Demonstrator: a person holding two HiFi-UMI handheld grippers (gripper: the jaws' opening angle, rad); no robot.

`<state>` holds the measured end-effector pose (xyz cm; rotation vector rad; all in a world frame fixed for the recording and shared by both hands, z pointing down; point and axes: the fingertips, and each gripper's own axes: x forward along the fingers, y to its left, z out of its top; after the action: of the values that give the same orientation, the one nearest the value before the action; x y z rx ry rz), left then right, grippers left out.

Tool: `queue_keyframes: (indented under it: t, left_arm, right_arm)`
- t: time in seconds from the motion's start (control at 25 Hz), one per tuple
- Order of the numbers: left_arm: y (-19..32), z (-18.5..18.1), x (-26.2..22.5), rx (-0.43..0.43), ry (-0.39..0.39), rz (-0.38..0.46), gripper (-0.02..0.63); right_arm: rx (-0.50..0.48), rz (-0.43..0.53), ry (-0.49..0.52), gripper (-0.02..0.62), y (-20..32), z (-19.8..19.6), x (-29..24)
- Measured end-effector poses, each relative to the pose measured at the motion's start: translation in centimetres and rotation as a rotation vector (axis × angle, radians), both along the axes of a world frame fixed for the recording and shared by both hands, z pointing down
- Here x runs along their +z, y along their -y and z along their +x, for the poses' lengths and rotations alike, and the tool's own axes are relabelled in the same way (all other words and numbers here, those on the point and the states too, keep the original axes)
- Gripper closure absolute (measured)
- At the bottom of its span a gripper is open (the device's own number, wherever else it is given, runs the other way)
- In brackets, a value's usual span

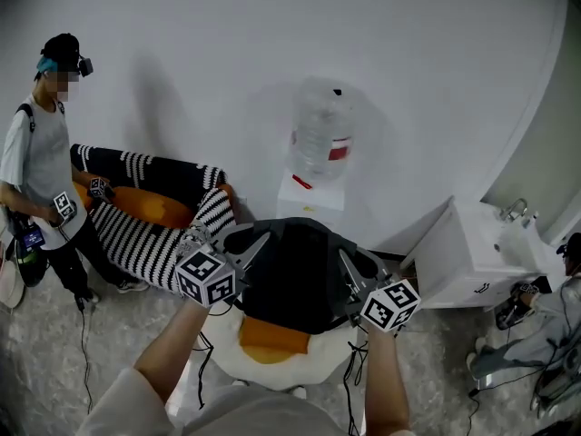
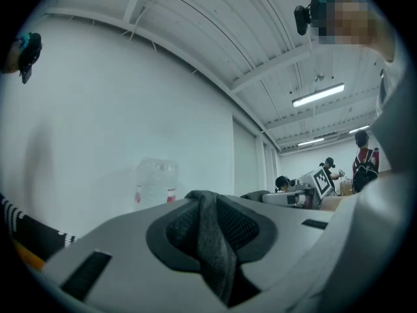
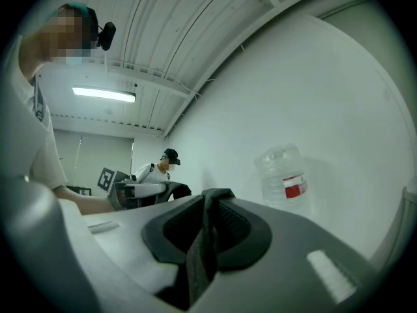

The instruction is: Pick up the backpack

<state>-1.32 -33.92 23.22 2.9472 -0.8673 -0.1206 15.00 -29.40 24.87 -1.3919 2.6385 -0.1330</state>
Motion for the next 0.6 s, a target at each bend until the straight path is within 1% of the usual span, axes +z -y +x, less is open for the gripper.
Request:
queue_keyframes:
  t: [0.6]
  left_arm:
    - [0.69,-0.3,0.15,0.001,-0.017,-0.002,0.54]
  right_arm:
    - [0.009,0.009,-0.012,0.548,0.64,-0.27,0.08]
